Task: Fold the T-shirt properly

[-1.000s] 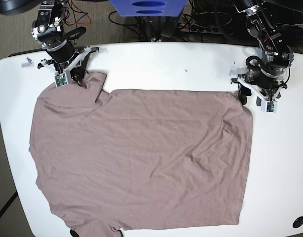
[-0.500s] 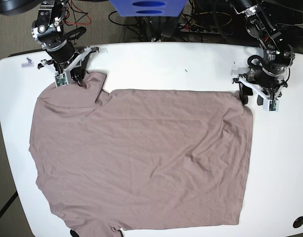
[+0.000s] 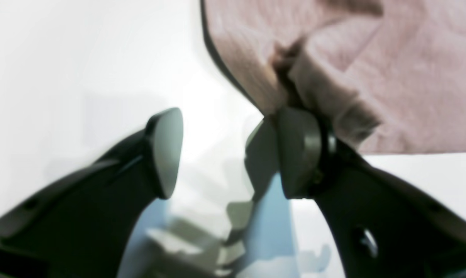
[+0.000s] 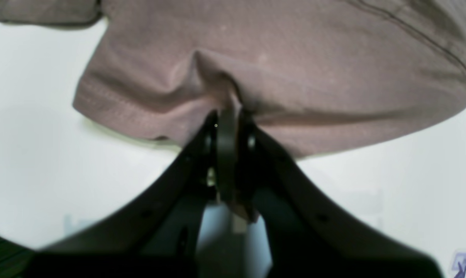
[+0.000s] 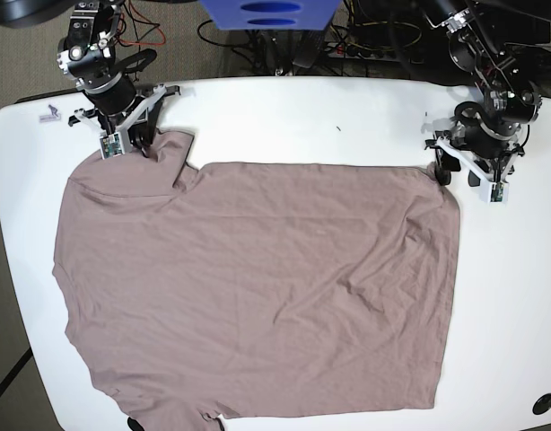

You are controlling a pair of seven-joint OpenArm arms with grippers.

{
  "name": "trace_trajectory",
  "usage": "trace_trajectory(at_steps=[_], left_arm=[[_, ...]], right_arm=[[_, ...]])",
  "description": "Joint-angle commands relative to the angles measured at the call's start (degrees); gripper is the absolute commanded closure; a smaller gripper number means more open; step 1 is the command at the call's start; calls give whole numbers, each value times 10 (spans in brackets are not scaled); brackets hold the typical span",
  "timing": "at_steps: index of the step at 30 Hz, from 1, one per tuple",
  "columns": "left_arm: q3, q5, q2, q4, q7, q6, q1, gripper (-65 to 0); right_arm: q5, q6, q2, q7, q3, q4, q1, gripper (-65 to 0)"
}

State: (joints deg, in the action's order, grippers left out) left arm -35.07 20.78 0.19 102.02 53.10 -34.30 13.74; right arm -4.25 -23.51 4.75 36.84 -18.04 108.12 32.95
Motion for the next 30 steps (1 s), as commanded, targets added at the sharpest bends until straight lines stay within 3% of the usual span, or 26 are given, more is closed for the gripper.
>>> trace_trajectory(at_steps=[1,5,13,23,30], left_arm=[[4,-6,2,13,38,-1,0,-390],[4,-3,0,24,70,-8,-20,-391],[4,-5,-1,21,79,-13,-41,-387],[-8,1,3,1,77,-28,-48,-384],[-2,7,8,-13,41,-30,-37,-378]], right_arm=[[8,-4,2,19,1,0,4,-2],[6,-3,2,20,4,2,4,-1],[6,-3,2,19,4,4,4,0],[6,-3,1,16,2,6,6,-1],[4,0,1,14,1,6,6,-2]])
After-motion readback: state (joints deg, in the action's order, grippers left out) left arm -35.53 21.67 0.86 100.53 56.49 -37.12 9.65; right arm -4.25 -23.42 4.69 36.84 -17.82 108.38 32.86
